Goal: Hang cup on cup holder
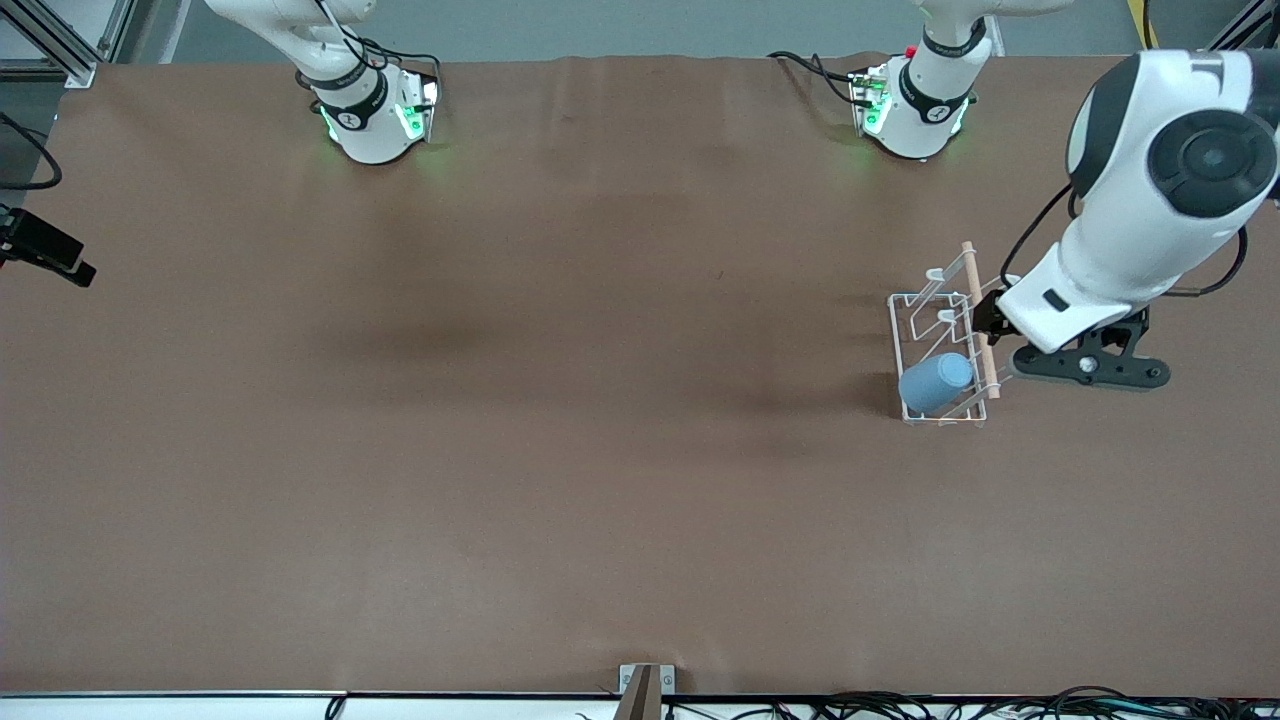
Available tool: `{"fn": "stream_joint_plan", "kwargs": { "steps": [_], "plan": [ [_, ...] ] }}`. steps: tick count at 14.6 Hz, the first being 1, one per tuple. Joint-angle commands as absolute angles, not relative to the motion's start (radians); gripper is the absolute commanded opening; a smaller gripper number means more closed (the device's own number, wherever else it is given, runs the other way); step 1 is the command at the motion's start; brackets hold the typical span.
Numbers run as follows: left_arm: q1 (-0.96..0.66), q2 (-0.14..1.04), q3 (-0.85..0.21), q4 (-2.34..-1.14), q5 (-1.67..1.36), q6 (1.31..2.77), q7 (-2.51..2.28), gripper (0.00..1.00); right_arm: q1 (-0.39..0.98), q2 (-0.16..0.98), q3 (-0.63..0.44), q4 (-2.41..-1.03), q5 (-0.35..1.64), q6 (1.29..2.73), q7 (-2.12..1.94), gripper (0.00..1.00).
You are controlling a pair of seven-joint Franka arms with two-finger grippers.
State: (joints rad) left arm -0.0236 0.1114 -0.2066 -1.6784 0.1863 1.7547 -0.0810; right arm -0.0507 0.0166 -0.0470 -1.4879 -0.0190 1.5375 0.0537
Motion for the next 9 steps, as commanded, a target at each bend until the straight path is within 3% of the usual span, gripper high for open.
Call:
{"fn": "stream_joint_plan", "kwargs": {
  "steps": [1, 6, 9],
  "plan": [
    [-0.014, 0.008, -0.181, -1.77, 0.106, 1.804, -0.097, 1.0, -0.071, 0.011, -0.029, -1.493, -0.026, 1.542, 0.043, 1.0],
    [-0.05, -0.086, -0.095, -1.763, 0.009, 1.786, -0.092, 1.0, -0.071, 0.011, -0.029, -1.493, -0.025, 1.539, 0.043, 1.0],
    [-0.086, -0.075, -0.054, -1.64, -0.017, 1.692, -0.092, 1.0, -0.072, 0.011, -0.029, -1.493, -0.025, 1.539, 0.043, 1.0]
  ]
}}
